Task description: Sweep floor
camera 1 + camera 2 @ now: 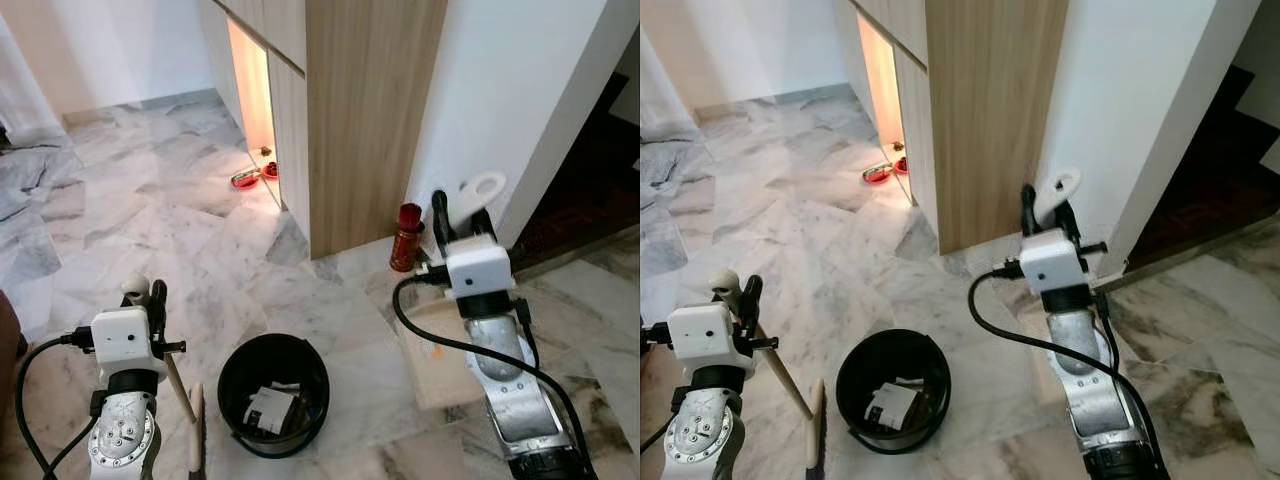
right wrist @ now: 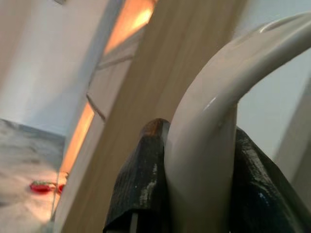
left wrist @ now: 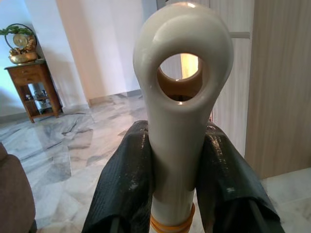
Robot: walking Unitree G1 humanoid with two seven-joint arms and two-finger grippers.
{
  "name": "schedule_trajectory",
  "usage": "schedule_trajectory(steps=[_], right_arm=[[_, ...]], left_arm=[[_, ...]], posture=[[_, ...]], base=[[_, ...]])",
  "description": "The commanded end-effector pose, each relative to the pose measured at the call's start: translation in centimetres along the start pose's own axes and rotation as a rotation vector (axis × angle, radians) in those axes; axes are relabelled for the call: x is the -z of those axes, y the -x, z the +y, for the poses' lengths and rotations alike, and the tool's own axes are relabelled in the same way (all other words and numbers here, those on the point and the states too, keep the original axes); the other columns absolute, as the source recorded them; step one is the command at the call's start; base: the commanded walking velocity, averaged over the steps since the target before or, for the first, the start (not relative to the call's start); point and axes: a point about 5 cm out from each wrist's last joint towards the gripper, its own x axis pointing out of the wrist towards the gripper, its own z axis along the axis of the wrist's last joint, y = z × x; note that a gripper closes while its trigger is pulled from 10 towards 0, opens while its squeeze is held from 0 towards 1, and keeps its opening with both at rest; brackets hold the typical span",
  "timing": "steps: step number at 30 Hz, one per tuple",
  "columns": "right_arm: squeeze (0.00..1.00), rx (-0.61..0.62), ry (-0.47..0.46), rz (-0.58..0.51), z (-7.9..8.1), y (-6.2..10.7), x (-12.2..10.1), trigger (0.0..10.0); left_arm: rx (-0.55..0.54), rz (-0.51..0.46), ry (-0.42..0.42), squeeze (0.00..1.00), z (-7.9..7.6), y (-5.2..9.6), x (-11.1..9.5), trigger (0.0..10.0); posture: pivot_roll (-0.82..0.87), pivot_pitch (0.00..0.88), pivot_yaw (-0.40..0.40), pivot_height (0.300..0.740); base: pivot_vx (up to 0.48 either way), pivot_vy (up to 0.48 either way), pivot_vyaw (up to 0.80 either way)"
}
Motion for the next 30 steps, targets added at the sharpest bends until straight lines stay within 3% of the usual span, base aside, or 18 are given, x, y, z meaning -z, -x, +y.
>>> schedule_trajectory(steps=[1,4,7,11,18,30], right_arm=[[0.00,0.056,0.010,0.000,-1.4,-0.2,0.4,10.0],[0.00,0.085,-0.018,0.042,-1.9,-0.1,1.3,10.0],[0.00,0.143,-0.116,0.124,-2.3,0.2,2.8,10.0],[0.00,0.165,-0.165,0.133,-2.1,0.1,3.1,10.0],[0.00,0.137,-0.161,0.107,-1.5,-0.4,2.8,10.0],[0.00,0.120,-0.197,0.099,-1.0,-0.5,3.0,10.0]], left_arm=[[0.013,-0.045,-0.006,0.00,0.1,-0.2,-0.7,10.0],[0.015,-0.043,-0.004,0.00,0.0,-0.2,-0.7,10.0],[0.023,-0.038,0.003,0.00,-0.1,-0.1,-0.6,10.0],[0.022,-0.032,0.006,0.00,-0.2,0.1,-0.4,10.0],[0.084,-0.012,0.043,0.00,-0.9,0.2,-0.2,10.0],[0.091,-0.021,0.051,0.00,-1.1,0.1,-0.3,10.0]], posture=[[0.12,0.015,0.037,0.740],[0.12,0.013,0.038,0.740],[0.12,0.013,0.038,0.740],[0.12,0.019,0.035,0.740],[0.12,0.013,0.035,0.740],[0.11,0.000,0.034,0.740]], base=[[0.000,0.000,0.00],[0.000,0.000,0.00],[0.000,0.000,0.00],[0.000,0.000,0.00],[0.000,0.000,0.00],[0.000,0.000,0.00]])
